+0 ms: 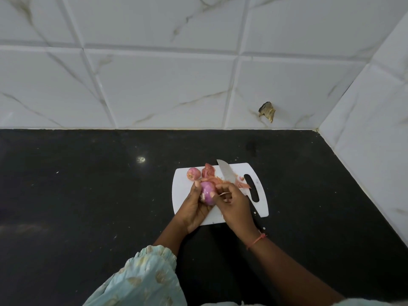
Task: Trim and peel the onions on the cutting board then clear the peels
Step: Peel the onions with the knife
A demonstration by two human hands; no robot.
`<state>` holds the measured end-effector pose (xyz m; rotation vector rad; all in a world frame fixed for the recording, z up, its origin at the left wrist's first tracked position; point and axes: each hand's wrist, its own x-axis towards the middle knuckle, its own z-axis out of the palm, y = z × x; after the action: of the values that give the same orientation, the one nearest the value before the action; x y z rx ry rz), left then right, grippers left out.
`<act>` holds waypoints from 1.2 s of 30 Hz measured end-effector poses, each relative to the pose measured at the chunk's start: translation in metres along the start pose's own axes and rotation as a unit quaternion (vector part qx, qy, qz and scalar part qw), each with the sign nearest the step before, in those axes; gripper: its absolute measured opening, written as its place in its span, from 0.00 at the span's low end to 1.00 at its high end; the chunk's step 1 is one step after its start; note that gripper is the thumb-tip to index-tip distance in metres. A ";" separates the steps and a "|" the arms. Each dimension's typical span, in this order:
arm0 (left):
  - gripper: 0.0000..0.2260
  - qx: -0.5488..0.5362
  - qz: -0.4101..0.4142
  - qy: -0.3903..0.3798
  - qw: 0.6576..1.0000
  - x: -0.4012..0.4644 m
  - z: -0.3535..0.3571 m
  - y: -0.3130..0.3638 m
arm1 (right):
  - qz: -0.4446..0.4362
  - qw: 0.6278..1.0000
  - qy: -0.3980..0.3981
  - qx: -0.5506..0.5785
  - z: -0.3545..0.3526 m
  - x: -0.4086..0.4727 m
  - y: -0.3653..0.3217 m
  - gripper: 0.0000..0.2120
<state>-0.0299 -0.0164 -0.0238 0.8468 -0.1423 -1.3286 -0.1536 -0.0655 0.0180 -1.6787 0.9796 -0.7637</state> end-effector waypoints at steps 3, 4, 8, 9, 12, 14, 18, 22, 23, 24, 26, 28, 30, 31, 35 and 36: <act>0.28 0.010 0.008 -0.008 1.000 0.000 -0.002 0.000 | -0.039 0.998 0.011 -0.047 -0.001 0.000 0.002 0.06; 0.28 0.014 0.010 -0.013 1.000 0.000 -0.003 0.000 | -0.046 0.997 0.011 -0.056 -0.002 0.001 0.001 0.05; 0.24 0.035 0.004 -0.030 0.999 0.001 -0.002 -0.002 | -0.049 0.997 0.016 -0.063 -0.012 0.005 -0.005 0.03; 0.24 0.048 -0.001 -0.029 0.998 0.001 -0.001 -0.003 | -0.049 0.996 0.019 -0.065 -0.014 0.006 -0.007 0.04; 0.24 0.078 -0.017 -0.027 0.996 0.005 -0.002 -0.004 | -0.042 0.997 0.019 -0.069 -0.014 0.008 -0.005 0.04; 0.28 0.080 -0.022 -0.027 0.996 0.004 -0.001 -0.003 | -0.040 0.997 0.018 -0.064 -0.013 0.007 -0.002 0.03; 0.20 0.085 -0.020 -0.034 0.996 -0.001 0.002 -0.001 | -0.045 0.997 -0.048 -0.030 -0.016 0.008 -0.003 0.12; 0.22 0.081 -0.017 -0.058 0.995 -0.005 0.006 0.000 | -0.019 0.985 -0.172 -0.008 -0.020 0.013 -0.005 0.16; 0.23 0.083 -0.021 -0.058 0.995 -0.005 0.006 0.000 | -0.012 0.983 -0.181 -0.017 -0.021 0.013 -0.006 0.16; 0.24 0.086 -0.024 -0.067 0.994 -0.004 0.004 -0.001 | -0.007 0.982 -0.186 -0.027 -0.021 0.014 -0.009 0.15; 0.27 0.093 -0.025 -0.078 0.992 -0.001 0.002 -0.001 | 0.001 0.981 -0.190 -0.042 -0.020 0.014 -0.015 0.14; 0.27 0.094 -0.025 -0.074 0.992 0.002 -0.001 -0.002 | 0.006 0.980 -0.194 -0.050 -0.019 0.014 -0.019 0.13; 0.26 0.098 -0.027 -0.074 0.992 0.003 -0.001 -0.002 | 0.008 0.979 -0.195 -0.058 -0.018 0.014 -0.022 0.13; 0.25 0.095 -0.027 -0.080 0.992 0.002 -0.001 -0.002 | 0.006 0.978 -0.197 -0.064 -0.018 0.014 -0.023 0.13; 0.24 0.094 -0.027 -0.087 0.991 0.001 0.003 0.000 | -0.008 0.974 -0.204 -0.096 -0.020 0.016 -0.024 0.12; 0.25 0.096 -0.031 -0.087 0.991 0.002 0.003 0.000 | -0.008 0.974 -0.204 -0.098 -0.020 0.017 -0.025 0.11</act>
<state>-0.0306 -0.0191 -0.0222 0.9015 -0.3874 -1.4622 -0.1564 -0.0848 0.0482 -1.9181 0.7685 -0.3163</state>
